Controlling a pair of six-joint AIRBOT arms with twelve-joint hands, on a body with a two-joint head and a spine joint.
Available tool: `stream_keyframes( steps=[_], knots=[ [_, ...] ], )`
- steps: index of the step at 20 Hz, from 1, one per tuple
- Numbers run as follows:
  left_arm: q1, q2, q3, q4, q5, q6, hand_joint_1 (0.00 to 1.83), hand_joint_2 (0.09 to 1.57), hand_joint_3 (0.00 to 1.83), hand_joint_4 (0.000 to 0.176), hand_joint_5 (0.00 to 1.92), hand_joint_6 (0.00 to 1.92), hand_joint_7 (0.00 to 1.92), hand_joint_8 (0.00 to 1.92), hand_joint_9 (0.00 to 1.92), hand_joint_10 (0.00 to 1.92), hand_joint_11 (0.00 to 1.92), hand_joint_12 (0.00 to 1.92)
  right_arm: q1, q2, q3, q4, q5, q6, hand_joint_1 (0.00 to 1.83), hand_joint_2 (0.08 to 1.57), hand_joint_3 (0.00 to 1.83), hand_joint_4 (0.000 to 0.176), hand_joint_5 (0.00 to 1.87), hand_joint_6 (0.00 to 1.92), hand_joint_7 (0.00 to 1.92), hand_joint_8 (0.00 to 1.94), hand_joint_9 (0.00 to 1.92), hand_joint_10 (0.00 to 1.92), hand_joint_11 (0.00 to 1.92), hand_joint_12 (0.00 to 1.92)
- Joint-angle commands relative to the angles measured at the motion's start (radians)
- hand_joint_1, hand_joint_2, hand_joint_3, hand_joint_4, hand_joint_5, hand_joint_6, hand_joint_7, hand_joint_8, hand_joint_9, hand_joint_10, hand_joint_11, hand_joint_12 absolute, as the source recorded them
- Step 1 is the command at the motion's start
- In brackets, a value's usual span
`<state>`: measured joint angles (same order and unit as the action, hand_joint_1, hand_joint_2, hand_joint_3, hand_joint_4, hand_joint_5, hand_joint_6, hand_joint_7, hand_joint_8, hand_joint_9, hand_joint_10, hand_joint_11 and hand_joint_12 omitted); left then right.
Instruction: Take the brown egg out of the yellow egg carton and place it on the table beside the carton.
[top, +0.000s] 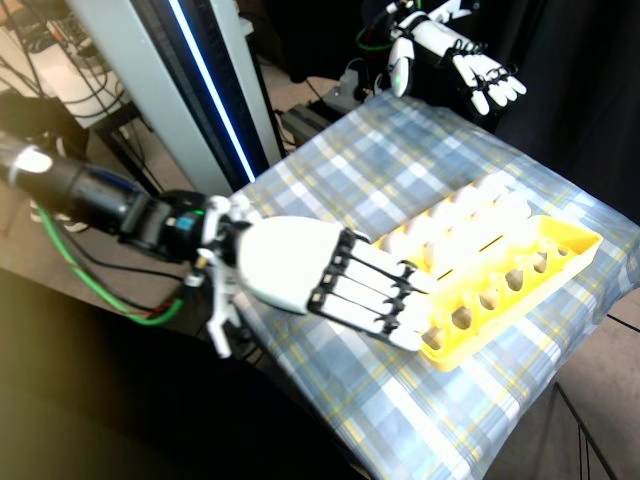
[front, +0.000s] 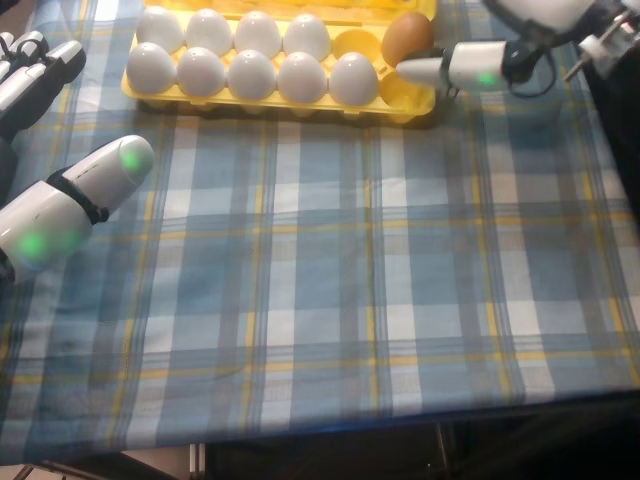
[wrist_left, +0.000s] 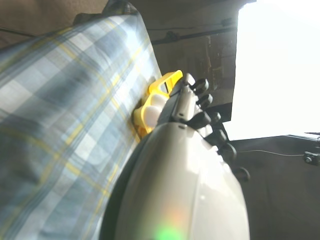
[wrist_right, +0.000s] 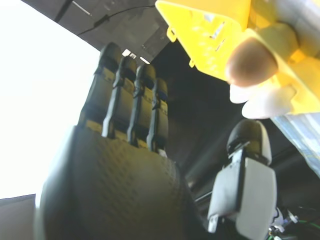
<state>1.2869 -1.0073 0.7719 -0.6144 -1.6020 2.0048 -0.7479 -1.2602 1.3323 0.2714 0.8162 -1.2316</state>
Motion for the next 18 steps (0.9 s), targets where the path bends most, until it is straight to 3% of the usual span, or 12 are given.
stream_keyframes(
  steps=[1, 8, 12, 13, 15, 16, 17, 18],
  knots=[
    [-0.006, -0.002, 0.005, 0.041, -0.111, -0.002, 0.0, 1.06, 0.01, 0.02, 0.32, 0.0, 0.17, 0.0, 0.06, 0.0, 0.0, 0.0, 0.022, -0.003, 0.01, -0.014, 0.094, 0.003, 0.73, 0.94, 0.0, 0.0, 0.5, 0.0, 0.61, 0.01, 0.41, 0.0, 0.23, 0.16],
    [-0.003, -0.002, 0.004, 0.039, -0.108, -0.002, 0.0, 1.07, 0.01, 0.025, 0.32, 0.0, 0.17, 0.0, 0.05, 0.0, 0.0, 0.0, 0.026, -0.025, 0.031, -0.033, 0.048, 0.003, 0.81, 0.97, 0.01, 0.0, 0.54, 0.01, 0.68, 0.01, 0.45, 0.01, 0.17, 0.16],
    [-0.002, -0.003, 0.004, 0.037, -0.109, -0.002, 0.0, 1.06, 0.0, 0.017, 0.33, 0.0, 0.17, 0.0, 0.07, 0.01, 0.0, 0.0, 0.026, -0.025, 0.031, -0.036, 0.048, 0.003, 0.83, 1.01, 0.0, 0.0, 0.6, 0.01, 0.77, 0.01, 0.51, 0.01, 0.16, 0.18],
    [-0.002, -0.002, 0.004, 0.037, -0.107, -0.002, 0.0, 1.05, 0.0, 0.026, 0.32, 0.0, 0.17, 0.0, 0.06, 0.0, 0.0, 0.0, 0.026, -0.026, 0.031, -0.036, 0.048, 0.003, 0.79, 1.04, 0.0, 0.0, 0.63, 0.01, 0.8, 0.01, 0.55, 0.01, 0.18, 0.19],
    [-0.002, -0.002, 0.004, 0.037, -0.107, -0.002, 0.0, 1.05, 0.0, 0.023, 0.32, 0.0, 0.16, 0.0, 0.06, 0.0, 0.0, 0.0, 0.026, -0.027, 0.031, -0.037, 0.047, 0.002, 0.65, 1.1, 0.0, 0.018, 0.68, 0.01, 0.82, 0.0, 0.58, 0.01, 0.22, 0.23],
    [-0.002, -0.002, 0.004, 0.037, -0.107, -0.002, 0.0, 1.05, 0.0, 0.019, 0.32, 0.0, 0.17, 0.0, 0.06, 0.0, 0.0, 0.0, 0.026, -0.028, 0.031, -0.04, 0.045, 0.002, 0.59, 1.13, 0.01, 0.013, 0.71, 0.01, 0.84, 0.01, 0.59, 0.01, 0.24, 0.24],
    [-0.002, -0.002, 0.003, 0.037, -0.107, -0.002, 0.0, 1.05, 0.0, 0.026, 0.32, 0.0, 0.16, 0.0, 0.06, 0.0, 0.0, 0.0, 0.026, -0.028, 0.031, -0.041, 0.042, 0.002, 0.54, 1.15, 0.01, 0.003, 0.74, 0.02, 0.86, 0.01, 0.6, 0.01, 0.22, 0.23],
    [-0.002, -0.002, 0.003, 0.037, -0.107, -0.002, 0.0, 1.05, 0.0, 0.028, 0.32, 0.0, 0.16, 0.0, 0.06, 0.0, 0.0, 0.0, 0.026, -0.028, 0.031, -0.041, 0.042, 0.002, 0.57, 1.17, 0.01, 0.0, 0.79, 0.01, 0.88, 0.01, 0.61, 0.01, 0.18, 0.22]
  ],
)
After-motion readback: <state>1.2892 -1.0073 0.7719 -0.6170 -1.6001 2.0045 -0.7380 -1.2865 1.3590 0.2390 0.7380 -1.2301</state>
